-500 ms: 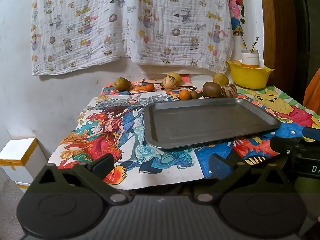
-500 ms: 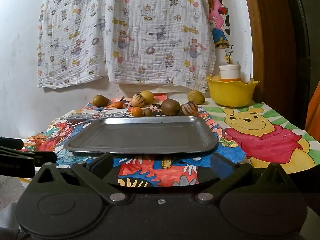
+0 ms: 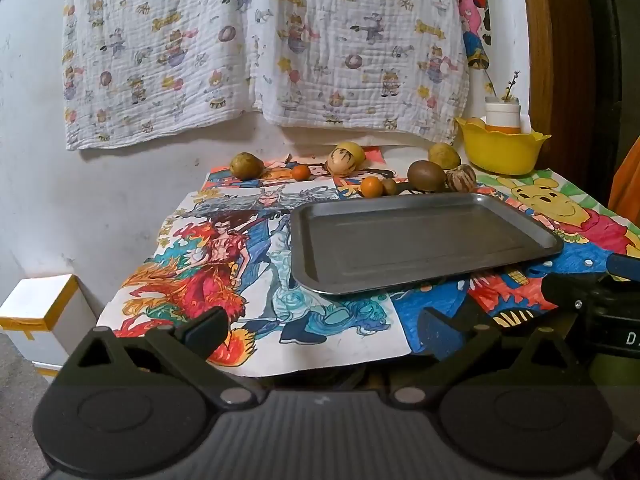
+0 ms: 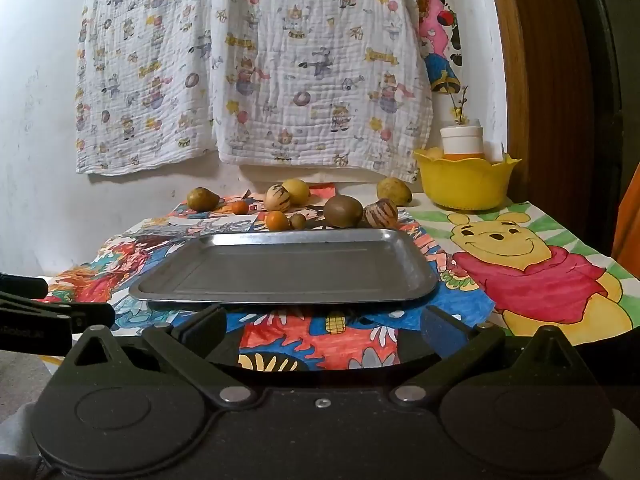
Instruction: Organize fruits
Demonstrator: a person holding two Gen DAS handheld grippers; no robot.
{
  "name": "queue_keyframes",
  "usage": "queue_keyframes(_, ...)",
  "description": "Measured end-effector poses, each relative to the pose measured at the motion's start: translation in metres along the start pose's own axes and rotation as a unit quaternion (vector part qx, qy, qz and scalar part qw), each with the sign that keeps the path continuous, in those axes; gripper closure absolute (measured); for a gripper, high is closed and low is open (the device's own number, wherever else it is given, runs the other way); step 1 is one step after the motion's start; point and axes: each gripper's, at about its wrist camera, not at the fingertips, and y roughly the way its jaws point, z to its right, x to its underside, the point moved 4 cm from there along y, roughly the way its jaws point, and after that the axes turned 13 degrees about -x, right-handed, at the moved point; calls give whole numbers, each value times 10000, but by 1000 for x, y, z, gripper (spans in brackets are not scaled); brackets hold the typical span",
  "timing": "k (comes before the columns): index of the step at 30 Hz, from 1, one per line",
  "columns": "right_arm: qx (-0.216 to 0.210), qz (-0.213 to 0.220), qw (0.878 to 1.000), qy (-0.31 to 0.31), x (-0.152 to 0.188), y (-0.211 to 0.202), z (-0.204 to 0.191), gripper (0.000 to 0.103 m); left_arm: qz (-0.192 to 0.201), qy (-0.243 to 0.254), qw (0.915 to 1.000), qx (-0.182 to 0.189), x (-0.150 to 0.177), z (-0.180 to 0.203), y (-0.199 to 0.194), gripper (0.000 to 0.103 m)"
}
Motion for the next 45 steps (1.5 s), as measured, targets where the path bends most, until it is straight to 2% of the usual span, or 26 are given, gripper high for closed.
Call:
queue_keyframes(36,-12,-30,10000,35,2,1,1,0,-46,21,10000,4,-1,1,2,0)
queue_keyframes(38,-10,-26,10000,37,2,1,1,0,-44,23,10000,5,9,-1,5,0)
queue_keyframes(45,3,-34,10000,45,2,0,3,0,-67,23,10000,10,9,-2,3,0)
